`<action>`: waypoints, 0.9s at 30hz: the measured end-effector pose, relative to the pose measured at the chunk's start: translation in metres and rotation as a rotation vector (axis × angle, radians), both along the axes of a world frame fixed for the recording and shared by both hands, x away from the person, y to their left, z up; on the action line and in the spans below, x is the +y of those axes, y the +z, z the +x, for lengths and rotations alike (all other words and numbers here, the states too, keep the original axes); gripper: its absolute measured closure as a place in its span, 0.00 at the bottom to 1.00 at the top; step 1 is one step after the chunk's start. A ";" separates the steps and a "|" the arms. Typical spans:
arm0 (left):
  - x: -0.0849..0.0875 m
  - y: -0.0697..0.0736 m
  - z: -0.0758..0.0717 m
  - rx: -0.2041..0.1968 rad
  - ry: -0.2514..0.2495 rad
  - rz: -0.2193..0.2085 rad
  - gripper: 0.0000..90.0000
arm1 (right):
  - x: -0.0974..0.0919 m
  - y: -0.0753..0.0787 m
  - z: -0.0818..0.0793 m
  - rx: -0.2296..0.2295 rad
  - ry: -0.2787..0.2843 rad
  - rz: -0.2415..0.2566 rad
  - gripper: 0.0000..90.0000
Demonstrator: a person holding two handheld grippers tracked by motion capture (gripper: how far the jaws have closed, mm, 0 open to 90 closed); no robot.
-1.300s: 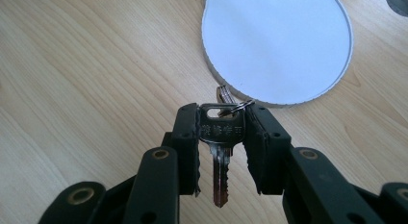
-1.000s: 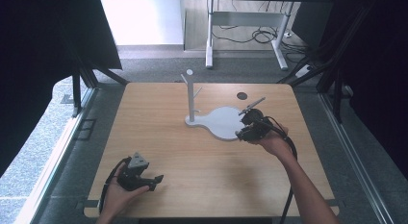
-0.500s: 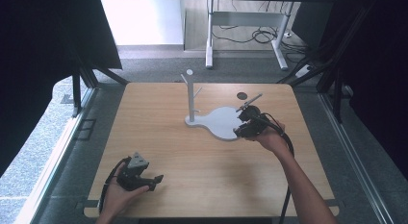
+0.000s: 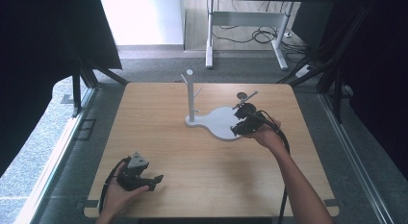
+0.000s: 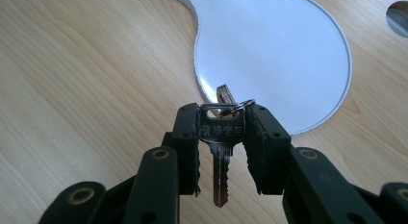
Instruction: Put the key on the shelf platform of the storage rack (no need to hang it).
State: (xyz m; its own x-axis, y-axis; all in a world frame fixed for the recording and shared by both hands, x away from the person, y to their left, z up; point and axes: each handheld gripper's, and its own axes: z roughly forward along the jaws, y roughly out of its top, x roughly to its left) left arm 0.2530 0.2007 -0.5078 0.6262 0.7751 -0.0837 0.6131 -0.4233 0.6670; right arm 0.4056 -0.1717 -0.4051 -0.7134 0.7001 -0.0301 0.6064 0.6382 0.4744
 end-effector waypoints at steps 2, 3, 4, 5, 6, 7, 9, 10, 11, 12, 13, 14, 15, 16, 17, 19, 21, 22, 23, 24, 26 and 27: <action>0.000 0.000 0.000 0.000 0.000 -0.002 0.27 | 0.002 0.000 0.002 0.000 -0.003 -0.002 0.75; 0.000 0.000 0.000 0.000 0.001 -0.002 0.27 | 0.002 0.000 0.003 0.001 -0.003 0.003 0.75; 0.000 0.000 0.000 -0.001 0.000 -0.002 0.27 | 0.003 0.000 0.004 0.000 -0.001 0.006 0.75; 0.000 0.000 0.000 -0.001 0.000 -0.002 0.27 | 0.004 -0.001 0.005 0.004 -0.005 0.009 0.75; 0.000 0.000 0.000 -0.001 0.000 -0.002 0.27 | 0.005 -0.001 0.006 0.001 -0.002 0.009 0.75; 0.000 0.000 0.000 -0.001 0.002 -0.002 0.27 | 0.005 -0.002 0.007 0.006 -0.006 0.010 0.75; 0.001 0.000 0.000 -0.001 0.001 -0.004 0.27 | 0.007 -0.004 0.009 0.010 -0.007 0.009 0.75; 0.001 0.000 0.000 0.000 0.002 -0.004 0.27 | 0.008 -0.005 0.010 0.011 -0.008 0.007 0.75; 0.001 0.000 0.000 0.000 0.002 -0.004 0.27 | 0.008 -0.005 0.012 0.012 -0.006 0.007 0.75; 0.001 0.000 0.000 0.000 0.003 -0.004 0.27 | 0.009 -0.006 0.013 0.013 -0.007 0.007 0.75; 0.001 0.000 0.000 0.000 0.003 -0.004 0.27 | 0.010 -0.006 0.015 0.015 -0.010 0.005 0.75; 0.002 0.000 0.000 0.000 0.003 -0.005 0.27 | 0.010 -0.007 0.016 0.014 -0.008 0.005 0.75; 0.002 0.000 0.000 0.000 0.003 -0.005 0.27 | 0.011 -0.007 0.018 0.016 -0.012 0.005 0.75; 0.002 0.000 0.000 0.000 0.003 -0.005 0.27 | 0.011 -0.007 0.019 0.014 -0.009 0.006 0.75; 0.002 0.000 0.000 0.000 0.003 -0.005 0.27 | 0.011 -0.006 0.021 0.016 -0.013 0.006 0.75; 0.002 0.000 0.001 0.000 0.005 -0.005 0.27 | 0.012 -0.006 0.024 0.016 -0.019 0.013 0.75; 0.002 0.000 0.001 0.000 0.005 -0.005 0.27 | 0.012 -0.007 0.027 0.017 -0.022 0.016 0.75; 0.003 0.000 0.001 0.000 0.005 -0.003 0.27 | 0.012 -0.007 0.028 0.019 -0.021 0.016 0.75; 0.003 0.000 0.001 -0.001 0.006 -0.003 0.27 | 0.012 -0.008 0.030 0.020 -0.024 0.017 0.75; 0.003 0.000 0.001 0.000 0.006 -0.004 0.27 | 0.013 -0.009 0.031 0.022 -0.025 0.016 0.75; 0.003 0.000 0.001 0.000 0.007 -0.006 0.27 | 0.014 -0.011 0.034 0.025 -0.027 0.014 0.75; 0.003 0.000 0.001 0.000 0.007 -0.006 0.27 | 0.014 -0.012 0.035 0.028 -0.029 0.012 0.75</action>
